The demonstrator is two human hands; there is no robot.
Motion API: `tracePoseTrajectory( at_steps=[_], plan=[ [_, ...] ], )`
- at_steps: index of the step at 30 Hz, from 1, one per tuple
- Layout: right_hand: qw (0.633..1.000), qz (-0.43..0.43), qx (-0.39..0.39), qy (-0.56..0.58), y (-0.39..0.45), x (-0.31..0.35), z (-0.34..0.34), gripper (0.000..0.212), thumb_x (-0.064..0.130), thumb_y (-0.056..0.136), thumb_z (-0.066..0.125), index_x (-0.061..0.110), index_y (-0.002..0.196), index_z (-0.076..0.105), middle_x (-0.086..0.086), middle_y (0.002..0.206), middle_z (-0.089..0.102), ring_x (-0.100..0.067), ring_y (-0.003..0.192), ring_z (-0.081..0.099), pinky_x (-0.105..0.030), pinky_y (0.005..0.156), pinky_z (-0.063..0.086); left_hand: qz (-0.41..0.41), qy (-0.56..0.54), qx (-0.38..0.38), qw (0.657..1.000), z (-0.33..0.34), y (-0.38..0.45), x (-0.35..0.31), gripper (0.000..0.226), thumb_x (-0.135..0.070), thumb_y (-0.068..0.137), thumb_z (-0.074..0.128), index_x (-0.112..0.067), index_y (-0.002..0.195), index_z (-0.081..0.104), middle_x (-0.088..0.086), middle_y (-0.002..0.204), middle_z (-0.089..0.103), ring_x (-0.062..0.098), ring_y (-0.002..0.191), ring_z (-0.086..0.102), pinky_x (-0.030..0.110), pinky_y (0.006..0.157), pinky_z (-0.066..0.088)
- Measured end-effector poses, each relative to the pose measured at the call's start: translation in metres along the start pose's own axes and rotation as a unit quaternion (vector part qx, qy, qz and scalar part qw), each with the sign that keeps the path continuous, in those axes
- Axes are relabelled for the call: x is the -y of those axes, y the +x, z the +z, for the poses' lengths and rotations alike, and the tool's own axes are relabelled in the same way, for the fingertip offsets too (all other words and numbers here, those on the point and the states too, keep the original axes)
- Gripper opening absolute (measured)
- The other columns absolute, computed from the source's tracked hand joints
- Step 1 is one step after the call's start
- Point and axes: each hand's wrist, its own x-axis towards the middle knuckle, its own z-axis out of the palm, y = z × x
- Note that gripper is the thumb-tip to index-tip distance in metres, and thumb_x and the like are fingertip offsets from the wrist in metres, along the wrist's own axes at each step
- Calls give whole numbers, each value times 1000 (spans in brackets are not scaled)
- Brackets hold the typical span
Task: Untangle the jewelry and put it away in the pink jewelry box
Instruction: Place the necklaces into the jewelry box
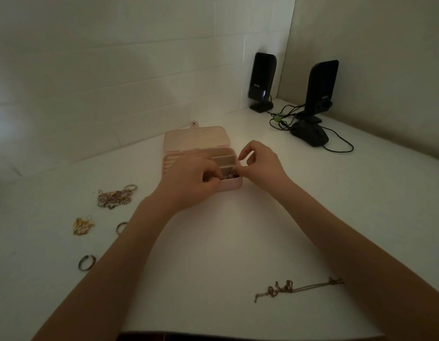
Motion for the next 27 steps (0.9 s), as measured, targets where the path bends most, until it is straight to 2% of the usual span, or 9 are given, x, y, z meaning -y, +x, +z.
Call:
tracePoseTrajectory(
  at_steps=[3, 6, 8, 11, 13, 16, 18, 24, 27],
  plan=[
    [1000, 10, 9, 17, -2, 0, 3, 20, 15, 77, 70, 17, 88, 53, 6, 64, 49, -4, 57, 45, -18, 50, 32, 16, -81, 2, 997, 1, -1, -8, 34, -46, 71, 52, -21, 74, 75, -3, 71, 65, 7, 70, 54, 9, 62, 33],
    [997, 32, 17, 65, -4, 0, -1, 16, 20, 82, 68, 18, 88, 53, 5, 63, 51, -6, 55, 46, -19, 51, 32, 39, -189, 13, 981, 3, -2, -23, 10, -26, 73, 67, -21, 77, 74, -6, 79, 65, 5, 71, 55, 9, 64, 35],
    [995, 50, -2, 82, -4, 1, -9, 13, 25, 85, 66, 18, 87, 54, 4, 64, 51, -7, 54, 45, -21, 51, 32, 45, -232, 109, 966, 0, -5, -35, 8, -24, 73, 75, -27, 80, 70, -12, 85, 62, 6, 75, 54, 14, 65, 39],
    [992, 77, -21, 97, -6, 1, -23, 15, 28, 87, 63, 17, 91, 55, 2, 69, 50, -9, 57, 44, -23, 53, 35, 52, -212, 313, 924, 1, -13, -59, 26, -35, 67, 80, -35, 85, 62, -17, 91, 55, 2, 80, 49, 20, 70, 43],
    [988, 97, -17, 117, -11, 0, -32, 17, 27, 88, 62, 15, 97, 55, 1, 71, 50, -10, 58, 43, -24, 53, 35, 73, -192, 372, 905, 9, -19, -72, 34, -37, 63, 83, -36, 88, 59, -14, 97, 52, 4, 84, 47, 23, 76, 45],
    [984, 116, -12, 137, -18, -2, -40, 18, 24, 89, 61, 12, 101, 56, 0, 72, 50, -12, 58, 42, -25, 51, 35, 96, -176, 394, 897, 20, -25, -83, 44, -40, 62, 83, -35, 94, 54, -10, 101, 49, 10, 90, 46, 29, 82, 46],
    [982, 124, -11, 144, -20, -2, -44, 15, 24, 89, 61, 14, 99, 56, 0, 72, 50, -12, 59, 43, -24, 51, 35, 109, -161, 392, 899, 25, -28, -87, 45, -43, 63, 82, -38, 96, 51, -12, 102, 46, 6, 91, 44, 25, 83, 45],
    [976, 135, -9, 172, -20, -1, -60, 12, 22, 89, 61, 17, 99, 57, 1, 71, 51, -9, 57, 43, -23, 54, 37, 156, -147, 374, 902, 35, -31, -90, 16, -34, 79, 71, -26, 87, 59, -8, 94, 51, 4, 83, 45, 20, 76, 43],
    [975, 137, -15, 174, -21, -5, -69, 14, 21, 90, 60, 16, 102, 58, 1, 71, 52, -9, 58, 44, -23, 54, 37, 155, -128, 360, 911, 35, -24, -81, 11, -28, 83, 68, -23, 85, 59, -12, 86, 49, -1, 77, 45, 8, 67, 38]
  ],
)
